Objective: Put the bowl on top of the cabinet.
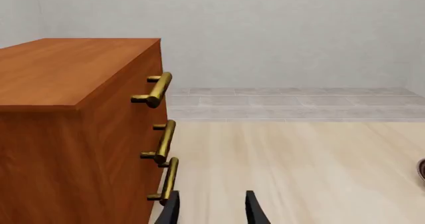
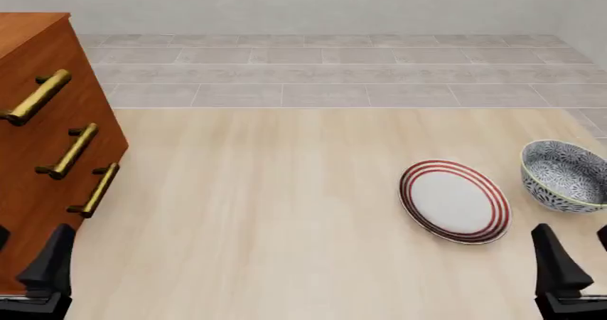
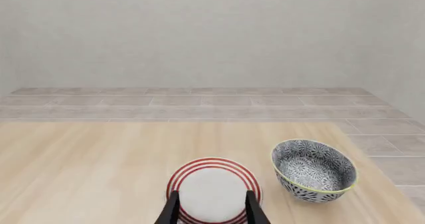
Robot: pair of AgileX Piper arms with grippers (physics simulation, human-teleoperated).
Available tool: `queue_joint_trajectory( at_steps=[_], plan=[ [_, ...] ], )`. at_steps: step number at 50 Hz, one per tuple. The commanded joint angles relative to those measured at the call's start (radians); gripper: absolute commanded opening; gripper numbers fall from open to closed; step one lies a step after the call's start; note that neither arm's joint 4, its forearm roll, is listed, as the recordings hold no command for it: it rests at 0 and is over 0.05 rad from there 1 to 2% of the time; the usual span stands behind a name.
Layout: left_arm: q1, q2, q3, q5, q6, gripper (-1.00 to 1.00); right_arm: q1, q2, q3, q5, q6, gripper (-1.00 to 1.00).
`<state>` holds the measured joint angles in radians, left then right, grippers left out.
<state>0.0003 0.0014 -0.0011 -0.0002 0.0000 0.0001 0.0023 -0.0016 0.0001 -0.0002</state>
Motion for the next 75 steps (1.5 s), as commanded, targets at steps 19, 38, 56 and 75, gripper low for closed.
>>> queue_joint_trajectory(
  at_steps=[19,38,56,75],
  plan=[
    [0.001,0.005,-0.004,-0.003,0.002,1.0,-0.002,0.001,-0.016,0.021,-0.009,1.0],
    [-0.001,0.008,-0.003,-0.004,0.007,1.0,-0.002,0.09,-0.118,0.032,-0.03,1.0],
    [-0.005,0.024,-0.001,-0.015,0.008,1.0,-0.001,0.234,-0.281,0.104,-0.057,1.0],
    [-0.004,0.012,-0.002,-0.003,0.008,1.0,-0.064,0.358,-0.401,0.161,-0.057,1.0]
  ],
)
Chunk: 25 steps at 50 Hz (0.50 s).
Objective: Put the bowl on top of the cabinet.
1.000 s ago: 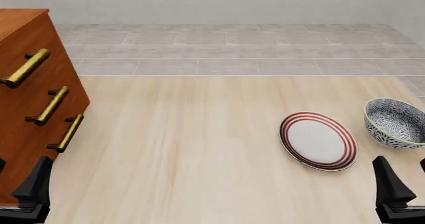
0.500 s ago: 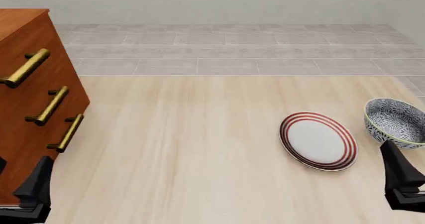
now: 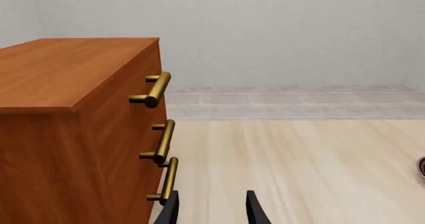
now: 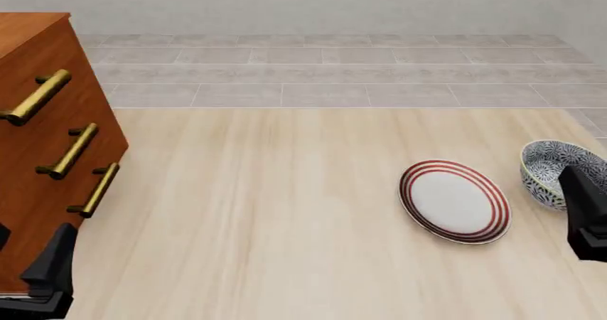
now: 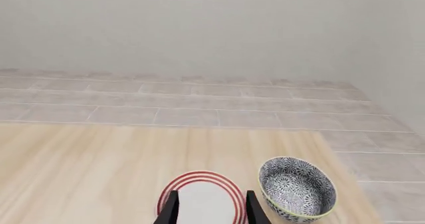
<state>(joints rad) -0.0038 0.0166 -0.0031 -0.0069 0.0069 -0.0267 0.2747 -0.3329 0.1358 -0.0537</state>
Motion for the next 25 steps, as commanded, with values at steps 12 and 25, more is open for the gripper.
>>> queue_joint_trajectory(
  at_steps=[12,25],
  plan=[
    [-0.002,0.0,0.0,0.003,0.002,1.0,-0.115,0.202,-0.108,0.007,-0.031,1.0],
    [-0.006,0.009,0.001,-0.002,0.001,1.0,-0.157,0.282,-0.169,0.002,-0.038,1.0]
  ],
)
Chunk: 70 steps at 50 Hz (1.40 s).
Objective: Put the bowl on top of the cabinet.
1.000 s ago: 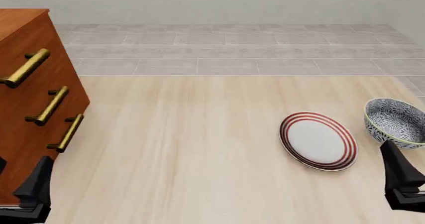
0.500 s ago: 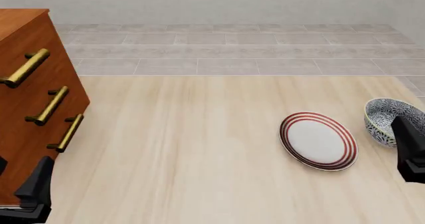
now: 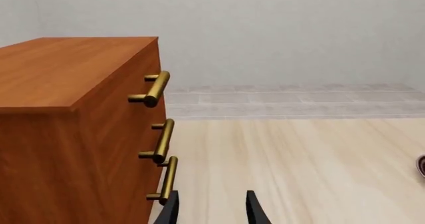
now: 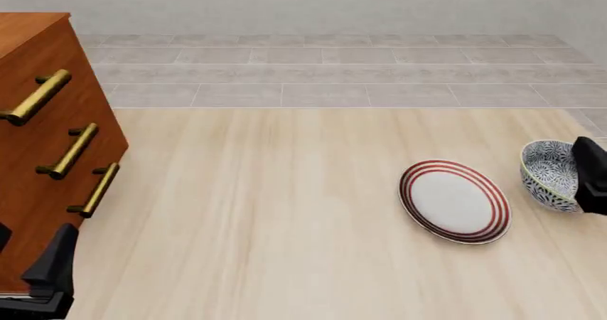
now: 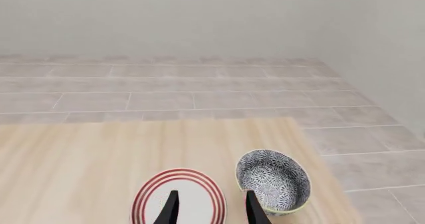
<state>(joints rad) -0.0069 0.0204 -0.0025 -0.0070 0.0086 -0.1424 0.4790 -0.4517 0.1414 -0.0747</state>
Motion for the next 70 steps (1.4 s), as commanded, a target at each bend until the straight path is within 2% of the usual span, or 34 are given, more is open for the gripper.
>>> queue_joint_trajectory(
  at_steps=[1,8,9,26,29,46,49,52,54,60,63,64,66,67,68,70],
  plan=[
    [-0.003,0.006,0.0,-0.003,0.0,1.0,-0.046,0.079,-0.054,-0.003,-0.016,1.0],
    [-0.002,0.007,0.0,-0.004,-0.001,1.0,-0.07,0.14,-0.092,0.006,0.01,1.0],
    [-0.002,0.006,0.0,-0.004,-0.002,1.0,-0.075,0.142,-0.091,0.004,-0.006,1.0],
    [-0.008,0.032,0.002,-0.021,-0.01,1.0,-0.133,0.25,-0.148,0.009,-0.001,1.0],
    [-0.009,0.036,0.002,-0.023,-0.009,1.0,-0.157,0.293,-0.166,0.015,-0.026,1.0],
    [-0.008,0.036,0.002,-0.021,-0.012,1.0,-0.221,0.409,-0.236,0.035,-0.017,1.0],
    [-0.007,0.034,0.002,-0.018,-0.011,1.0,-0.217,0.443,-0.253,0.061,-0.04,1.0],
    [-0.007,0.035,0.002,-0.02,-0.013,1.0,-0.255,0.453,-0.269,0.062,-0.046,1.0],
    [-0.006,0.034,0.002,-0.019,-0.015,1.0,-0.235,0.463,-0.275,0.067,-0.044,1.0],
    [-0.007,0.029,0.002,-0.016,-0.013,1.0,-0.244,0.485,-0.291,0.073,-0.034,1.0],
    [-0.006,0.027,0.001,-0.014,-0.014,1.0,-0.277,0.511,-0.301,0.073,-0.052,1.0],
    [-0.007,0.028,0.001,-0.015,-0.014,1.0,-0.266,0.509,-0.3,0.067,-0.056,1.0],
    [-0.007,0.024,0.001,-0.012,-0.014,1.0,-0.254,0.514,-0.293,0.064,-0.111,1.0],
    [-0.007,0.024,0.001,-0.012,-0.014,1.0,-0.247,0.51,-0.293,0.061,-0.103,1.0],
    [-0.007,0.025,0.001,-0.013,-0.014,1.0,-0.276,0.523,-0.302,0.055,-0.089,1.0],
    [-0.007,0.028,0.001,-0.016,-0.013,1.0,-0.294,0.555,-0.303,0.05,-0.14,1.0]
  ],
)
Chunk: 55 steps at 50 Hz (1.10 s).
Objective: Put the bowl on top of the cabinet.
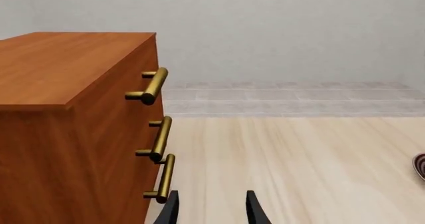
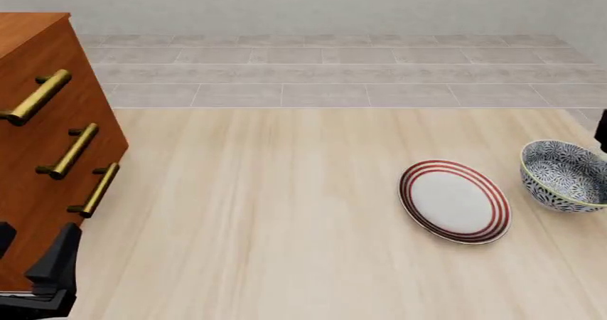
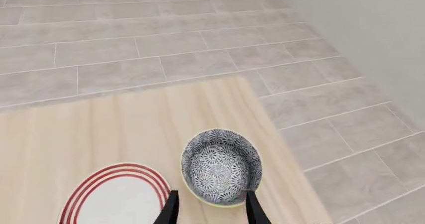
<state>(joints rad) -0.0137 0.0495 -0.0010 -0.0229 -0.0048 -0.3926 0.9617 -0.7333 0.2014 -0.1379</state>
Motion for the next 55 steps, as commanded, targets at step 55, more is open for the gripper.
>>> queue_joint_trajectory(
  at_steps=[55],
  plan=[
    [0.009,0.035,0.001,-0.021,0.008,1.0,-0.157,0.385,-0.171,-0.096,0.016,1.0]
  ],
)
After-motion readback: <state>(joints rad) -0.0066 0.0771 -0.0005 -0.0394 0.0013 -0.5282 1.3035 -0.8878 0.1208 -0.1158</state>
